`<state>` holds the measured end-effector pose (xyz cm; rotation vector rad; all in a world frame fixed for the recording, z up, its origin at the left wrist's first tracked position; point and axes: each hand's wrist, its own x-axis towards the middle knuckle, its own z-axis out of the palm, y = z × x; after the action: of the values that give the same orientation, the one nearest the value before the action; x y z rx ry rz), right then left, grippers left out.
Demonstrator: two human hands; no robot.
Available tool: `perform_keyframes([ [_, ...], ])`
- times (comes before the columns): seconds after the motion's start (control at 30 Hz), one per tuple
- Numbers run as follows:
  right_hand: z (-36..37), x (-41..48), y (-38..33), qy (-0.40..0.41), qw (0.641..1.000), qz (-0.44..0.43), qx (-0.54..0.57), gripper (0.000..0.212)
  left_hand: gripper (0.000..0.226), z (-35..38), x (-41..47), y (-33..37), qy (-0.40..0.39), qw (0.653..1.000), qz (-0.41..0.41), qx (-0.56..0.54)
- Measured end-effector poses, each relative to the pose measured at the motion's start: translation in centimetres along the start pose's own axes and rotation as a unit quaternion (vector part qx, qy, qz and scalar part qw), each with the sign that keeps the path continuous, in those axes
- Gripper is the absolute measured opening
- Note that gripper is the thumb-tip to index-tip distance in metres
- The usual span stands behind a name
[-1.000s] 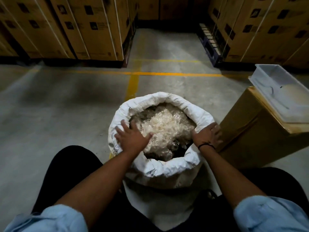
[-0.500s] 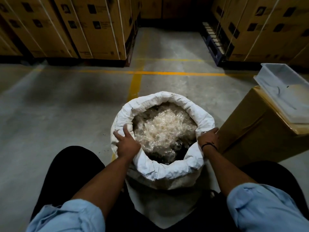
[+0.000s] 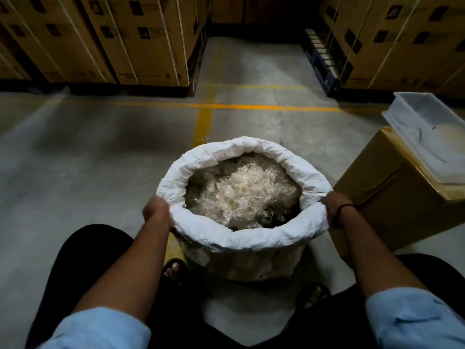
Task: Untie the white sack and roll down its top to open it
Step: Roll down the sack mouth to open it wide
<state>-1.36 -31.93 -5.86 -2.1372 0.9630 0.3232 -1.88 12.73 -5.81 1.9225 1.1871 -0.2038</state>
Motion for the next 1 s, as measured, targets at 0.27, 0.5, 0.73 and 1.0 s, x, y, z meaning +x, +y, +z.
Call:
perform_keyframes([
  [0.27, 4.2, -3.1, -4.2, 0.168, 0.947, -0.210, -0.174, 0.085, 0.081, 4.9, -2.5, 4.7, 0.153, 0.839, 0.460, 0.249],
  [0.5, 7.3, 0.2, -5.7, 0.172, 0.894, -0.273, -0.311, 0.092, 0.086, 8.6, 3.8, 6.0, 0.151, 0.706, 0.563, 0.402],
  [0.73, 7.9, 5.1, -6.6, 0.208, 0.878, -0.262, -0.343, 0.077, 0.078, 10.1, 6.9, 8.7, 0.192, 0.696, 0.557, 0.410],
  [1.0, 7.2, 7.1, -7.8, 0.175, 0.866, -0.326, -0.336, 0.042, 0.047, 8.8, 8.2, 12.7, 0.044, 0.820, 0.495, 0.284],
])
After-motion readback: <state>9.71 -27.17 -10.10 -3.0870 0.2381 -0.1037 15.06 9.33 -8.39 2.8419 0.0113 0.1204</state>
